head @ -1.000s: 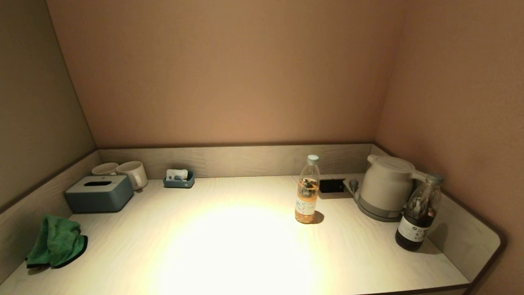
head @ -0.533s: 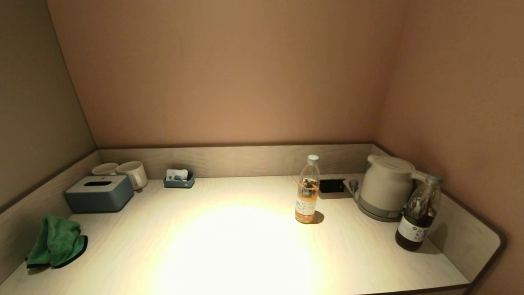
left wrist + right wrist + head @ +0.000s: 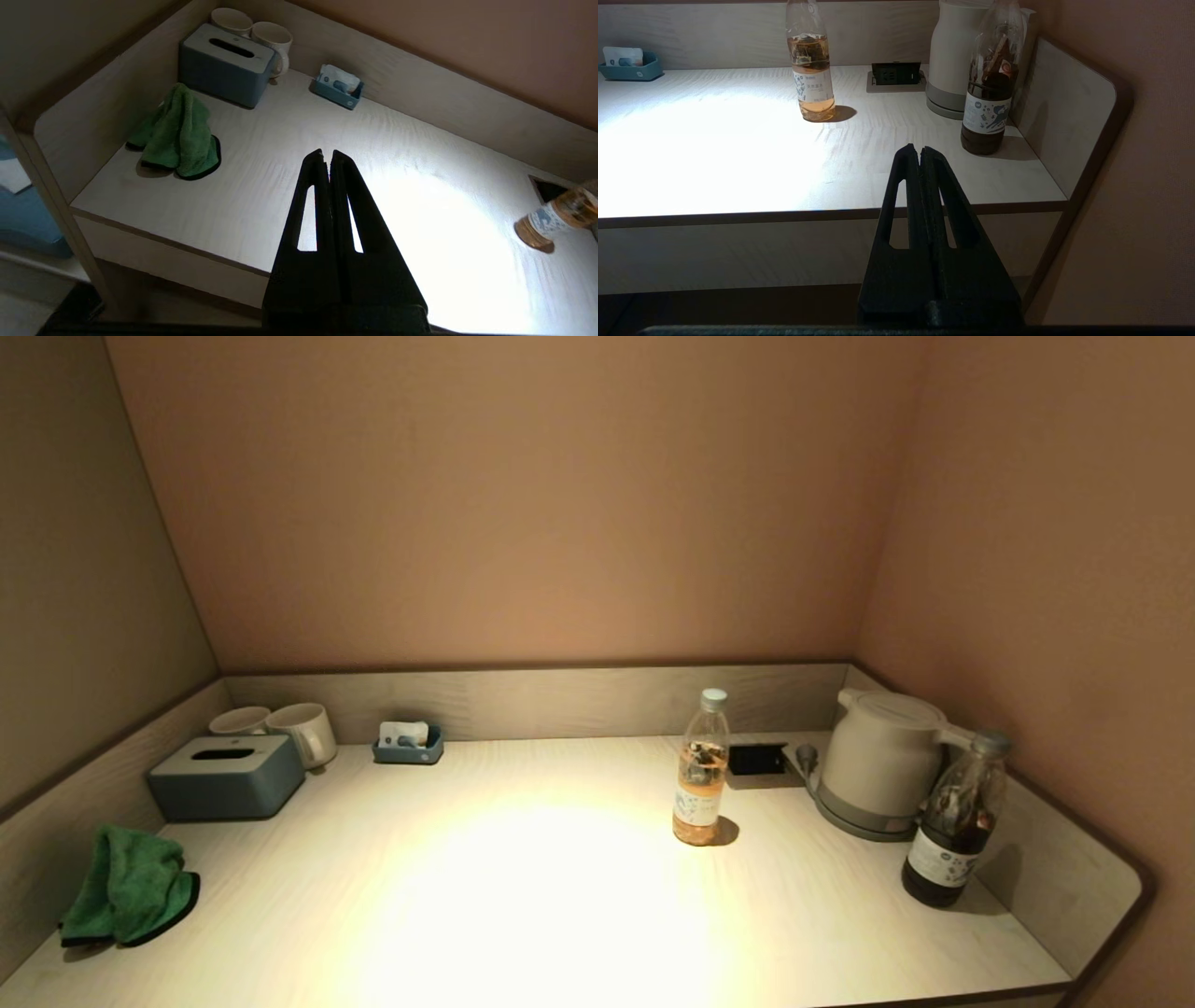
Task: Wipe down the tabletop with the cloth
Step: Pick up the tablecloth
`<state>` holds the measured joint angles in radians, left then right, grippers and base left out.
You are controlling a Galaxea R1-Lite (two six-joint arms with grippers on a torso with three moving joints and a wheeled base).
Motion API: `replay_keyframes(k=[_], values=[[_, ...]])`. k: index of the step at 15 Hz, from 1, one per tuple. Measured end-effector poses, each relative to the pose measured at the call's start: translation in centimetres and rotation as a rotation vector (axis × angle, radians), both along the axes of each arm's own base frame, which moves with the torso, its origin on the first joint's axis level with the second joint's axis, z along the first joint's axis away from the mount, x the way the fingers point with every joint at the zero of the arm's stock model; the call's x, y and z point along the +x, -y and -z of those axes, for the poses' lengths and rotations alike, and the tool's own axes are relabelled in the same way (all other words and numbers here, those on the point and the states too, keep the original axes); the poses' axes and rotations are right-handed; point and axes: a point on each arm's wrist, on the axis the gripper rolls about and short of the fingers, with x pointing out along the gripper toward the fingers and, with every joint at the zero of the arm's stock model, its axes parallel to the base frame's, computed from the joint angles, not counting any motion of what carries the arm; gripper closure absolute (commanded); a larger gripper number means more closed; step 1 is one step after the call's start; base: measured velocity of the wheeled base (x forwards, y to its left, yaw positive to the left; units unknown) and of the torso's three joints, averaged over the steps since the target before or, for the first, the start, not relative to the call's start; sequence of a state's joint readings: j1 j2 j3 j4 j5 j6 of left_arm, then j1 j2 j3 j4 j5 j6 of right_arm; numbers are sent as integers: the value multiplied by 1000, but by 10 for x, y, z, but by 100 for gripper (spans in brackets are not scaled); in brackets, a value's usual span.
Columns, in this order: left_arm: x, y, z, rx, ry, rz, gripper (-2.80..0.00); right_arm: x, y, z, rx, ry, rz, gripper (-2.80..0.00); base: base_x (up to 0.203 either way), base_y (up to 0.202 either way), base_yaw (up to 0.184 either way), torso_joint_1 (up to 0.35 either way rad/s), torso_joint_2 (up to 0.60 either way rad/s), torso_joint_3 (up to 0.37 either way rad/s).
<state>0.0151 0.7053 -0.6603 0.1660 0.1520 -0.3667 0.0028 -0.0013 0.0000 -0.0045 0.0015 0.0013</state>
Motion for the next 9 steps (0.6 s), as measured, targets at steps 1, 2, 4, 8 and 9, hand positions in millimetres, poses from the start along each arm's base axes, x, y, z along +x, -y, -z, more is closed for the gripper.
replay_keyframes(k=[1, 2, 4, 8, 9], values=[[17, -1, -2, -21, -47, -51, 0, 0, 0, 0, 0, -1, 0, 0, 0, 0, 0, 0, 0, 0], [37, -4, 0, -40, -105, -104, 0, 0, 0, 0, 0, 0, 0, 0, 0, 0, 0, 0, 0, 0], [80, -10, 9, -68, -235, -202, 0, 0, 0, 0, 0, 0, 0, 0, 0, 0, 0, 0, 0, 0], [158, -36, 41, -140, -439, -365, 0, 0, 0, 0, 0, 0, 0, 0, 0, 0, 0, 0, 0, 0], [176, -45, 50, -164, -478, -407, 0, 0, 0, 0, 0, 0, 0, 0, 0, 0, 0, 0, 0, 0]])
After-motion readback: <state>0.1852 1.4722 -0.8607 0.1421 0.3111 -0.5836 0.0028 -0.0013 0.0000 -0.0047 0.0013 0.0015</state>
